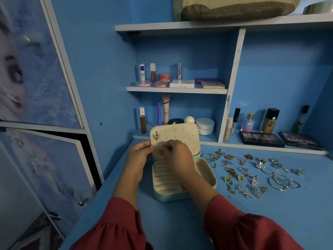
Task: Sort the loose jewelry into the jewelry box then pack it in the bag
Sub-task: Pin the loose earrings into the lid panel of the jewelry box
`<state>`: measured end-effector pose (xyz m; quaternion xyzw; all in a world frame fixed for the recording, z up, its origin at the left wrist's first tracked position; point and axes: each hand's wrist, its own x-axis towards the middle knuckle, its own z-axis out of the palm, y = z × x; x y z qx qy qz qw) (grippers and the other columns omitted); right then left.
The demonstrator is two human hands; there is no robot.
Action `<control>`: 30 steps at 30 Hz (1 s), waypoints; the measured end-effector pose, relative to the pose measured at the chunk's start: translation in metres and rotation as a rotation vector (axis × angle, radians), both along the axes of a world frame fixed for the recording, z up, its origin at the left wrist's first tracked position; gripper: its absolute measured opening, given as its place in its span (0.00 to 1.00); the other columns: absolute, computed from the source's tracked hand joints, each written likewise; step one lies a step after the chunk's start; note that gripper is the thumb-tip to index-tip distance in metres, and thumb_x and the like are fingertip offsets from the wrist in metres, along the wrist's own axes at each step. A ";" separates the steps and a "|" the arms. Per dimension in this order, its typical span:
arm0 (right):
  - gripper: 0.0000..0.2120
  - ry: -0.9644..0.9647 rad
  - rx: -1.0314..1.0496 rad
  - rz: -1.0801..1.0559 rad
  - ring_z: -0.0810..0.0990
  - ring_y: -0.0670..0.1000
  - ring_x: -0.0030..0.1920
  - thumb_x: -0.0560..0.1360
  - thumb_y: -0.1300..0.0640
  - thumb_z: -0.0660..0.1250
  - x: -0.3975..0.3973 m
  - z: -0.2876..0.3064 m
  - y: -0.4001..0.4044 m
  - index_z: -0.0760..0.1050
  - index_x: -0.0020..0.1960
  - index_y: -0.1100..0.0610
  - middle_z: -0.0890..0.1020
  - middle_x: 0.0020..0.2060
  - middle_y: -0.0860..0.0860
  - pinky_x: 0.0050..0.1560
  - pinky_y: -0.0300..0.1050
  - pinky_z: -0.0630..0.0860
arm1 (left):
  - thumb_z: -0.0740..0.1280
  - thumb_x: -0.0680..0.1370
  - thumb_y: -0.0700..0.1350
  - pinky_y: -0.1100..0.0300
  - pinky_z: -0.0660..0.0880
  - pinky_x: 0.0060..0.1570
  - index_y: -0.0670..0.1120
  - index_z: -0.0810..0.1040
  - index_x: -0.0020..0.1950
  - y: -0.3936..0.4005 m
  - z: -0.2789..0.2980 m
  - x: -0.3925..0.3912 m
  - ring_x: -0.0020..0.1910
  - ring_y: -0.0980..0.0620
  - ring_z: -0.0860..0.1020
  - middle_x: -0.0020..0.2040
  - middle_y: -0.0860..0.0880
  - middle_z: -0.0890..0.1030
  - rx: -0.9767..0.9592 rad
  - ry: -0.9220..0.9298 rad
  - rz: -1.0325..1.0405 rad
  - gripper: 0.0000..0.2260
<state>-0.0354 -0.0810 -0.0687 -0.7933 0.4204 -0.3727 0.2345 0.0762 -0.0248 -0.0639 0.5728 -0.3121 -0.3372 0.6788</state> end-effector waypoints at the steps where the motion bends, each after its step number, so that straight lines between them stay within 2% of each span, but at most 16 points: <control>1: 0.08 0.003 -0.013 0.006 0.78 0.54 0.46 0.78 0.55 0.64 0.001 0.000 0.000 0.80 0.50 0.59 0.82 0.45 0.54 0.47 0.49 0.75 | 0.65 0.77 0.36 0.60 0.70 0.39 0.50 0.81 0.47 0.000 0.000 0.000 0.40 0.56 0.80 0.41 0.54 0.85 0.000 -0.003 0.002 0.09; 8: 0.12 0.028 -0.066 0.020 0.78 0.55 0.45 0.78 0.51 0.64 0.005 -0.003 -0.001 0.80 0.49 0.59 0.82 0.45 0.55 0.48 0.53 0.75 | 0.65 0.78 0.37 0.59 0.70 0.42 0.48 0.82 0.52 -0.001 -0.002 0.002 0.45 0.53 0.80 0.47 0.50 0.85 0.012 -0.026 -0.019 0.09; 17: 0.12 0.116 -0.148 -0.022 0.77 0.54 0.46 0.79 0.51 0.62 0.004 -0.002 0.000 0.80 0.52 0.58 0.82 0.46 0.54 0.48 0.51 0.74 | 0.65 0.78 0.37 0.58 0.70 0.42 0.49 0.82 0.50 0.000 -0.003 0.002 0.42 0.55 0.80 0.45 0.51 0.85 0.005 -0.046 -0.029 0.10; 23: 0.12 0.129 -0.130 -0.037 0.76 0.54 0.49 0.79 0.53 0.62 0.003 -0.003 -0.002 0.79 0.53 0.59 0.81 0.48 0.54 0.50 0.50 0.72 | 0.65 0.77 0.36 0.59 0.70 0.40 0.50 0.82 0.48 -0.001 -0.003 0.002 0.41 0.55 0.80 0.43 0.52 0.85 -0.003 -0.027 -0.021 0.10; 30: 0.12 0.131 -0.187 -0.064 0.76 0.54 0.50 0.79 0.53 0.61 0.003 -0.002 0.000 0.78 0.55 0.59 0.81 0.50 0.54 0.51 0.49 0.72 | 0.65 0.77 0.37 0.59 0.69 0.41 0.49 0.82 0.50 -0.002 -0.004 0.003 0.43 0.54 0.80 0.45 0.51 0.85 -0.013 -0.017 -0.025 0.09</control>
